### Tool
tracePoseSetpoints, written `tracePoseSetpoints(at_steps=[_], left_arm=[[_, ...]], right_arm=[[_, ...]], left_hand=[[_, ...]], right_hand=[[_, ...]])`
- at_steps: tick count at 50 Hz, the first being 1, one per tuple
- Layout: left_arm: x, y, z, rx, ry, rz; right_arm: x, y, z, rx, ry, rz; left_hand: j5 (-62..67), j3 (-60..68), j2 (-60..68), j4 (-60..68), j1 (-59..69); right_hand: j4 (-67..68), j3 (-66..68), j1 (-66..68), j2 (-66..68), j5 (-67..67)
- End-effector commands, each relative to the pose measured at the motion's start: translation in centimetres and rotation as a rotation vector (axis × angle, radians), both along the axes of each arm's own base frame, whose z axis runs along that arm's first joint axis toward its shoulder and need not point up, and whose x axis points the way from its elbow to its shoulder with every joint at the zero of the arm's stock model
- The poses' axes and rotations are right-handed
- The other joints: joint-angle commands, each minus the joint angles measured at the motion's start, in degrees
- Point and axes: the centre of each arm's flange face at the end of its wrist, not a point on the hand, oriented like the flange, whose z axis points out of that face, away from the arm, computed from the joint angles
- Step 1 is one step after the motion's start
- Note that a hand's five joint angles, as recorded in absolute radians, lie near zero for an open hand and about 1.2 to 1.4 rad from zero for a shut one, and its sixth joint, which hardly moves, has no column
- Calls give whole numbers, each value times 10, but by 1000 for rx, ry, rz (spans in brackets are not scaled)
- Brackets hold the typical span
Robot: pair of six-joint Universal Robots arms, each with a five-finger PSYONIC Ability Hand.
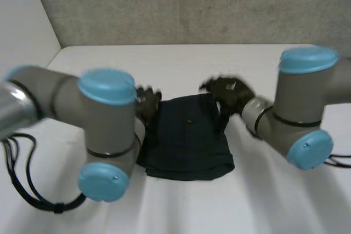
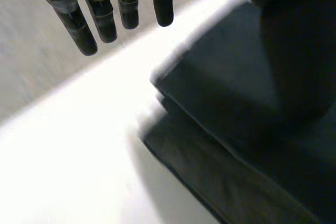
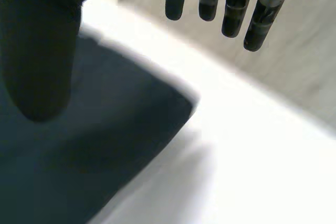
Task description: Fold the shorts.
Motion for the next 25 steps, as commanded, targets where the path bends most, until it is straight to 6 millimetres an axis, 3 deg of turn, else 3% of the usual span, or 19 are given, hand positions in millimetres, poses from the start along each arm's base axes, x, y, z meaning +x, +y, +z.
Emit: tracePoseSetpoints(at_steps=[1,4,7,13,25], left_arm=[[43,-1,118,-237,189,89],[72,-2,157,-315,230,139],[86,2,167,-274,202,105],[104,2,160,-111,144,77],[105,-1,160,-117,222,103]], right_arm=[[-35,4,123,-357,-221,-255],[-53,10,147,-382,-211,-352],[-61,13,153,-347,-152,-370],[-73,14,153,-265,-91,-392],[-69,14,154,-280,-91,-341]], left_hand=[[-9,-14,-5,-6,-17],[1,-4,5,4,-7],[-6,-11,-2,-3,-13],[-6,-11,-2,-3,-14],[-14,-19,-10,-11,-22]], right_hand=[[-35,-7,6,-13,-41],[-35,-7,6,-13,-41],[-35,-7,6,-13,-41],[-35,-7,6,-13,-41],[-35,-7,6,-13,-41]])
